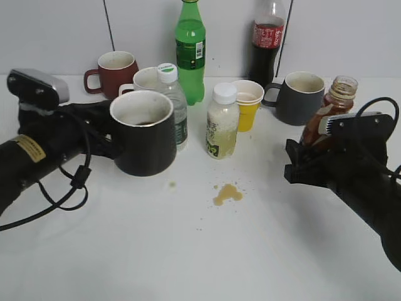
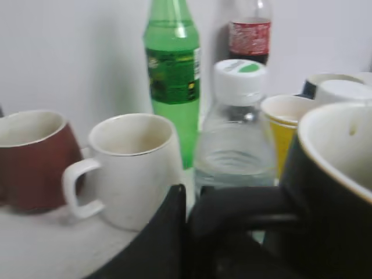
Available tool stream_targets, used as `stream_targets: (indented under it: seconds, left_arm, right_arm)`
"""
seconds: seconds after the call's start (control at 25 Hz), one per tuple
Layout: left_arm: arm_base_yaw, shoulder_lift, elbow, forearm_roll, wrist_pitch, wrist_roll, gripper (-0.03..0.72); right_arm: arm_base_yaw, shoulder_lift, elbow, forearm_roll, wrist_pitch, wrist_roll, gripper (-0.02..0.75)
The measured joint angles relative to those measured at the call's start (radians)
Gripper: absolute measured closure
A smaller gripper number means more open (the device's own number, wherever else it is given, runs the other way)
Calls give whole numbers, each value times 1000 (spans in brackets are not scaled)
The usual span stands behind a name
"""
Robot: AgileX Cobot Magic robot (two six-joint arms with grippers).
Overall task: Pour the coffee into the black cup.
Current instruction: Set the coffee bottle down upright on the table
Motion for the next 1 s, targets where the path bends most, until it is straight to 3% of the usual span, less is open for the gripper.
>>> stream_targets:
  seconds: [0.24,0.52,1.0]
  left_arm:
    - [94,-10,30,-86,-4,17,649]
    - [187,84,-6,-98,-6,23,649]
    - [209,319,-185,-104,-7,24,650]
  right_arm:
    - [0,-1,21,11,0,-13,234]
    - [0,-1,-24,79,0,-60,234]
    - [-40,18,-137,89,39,-70,234]
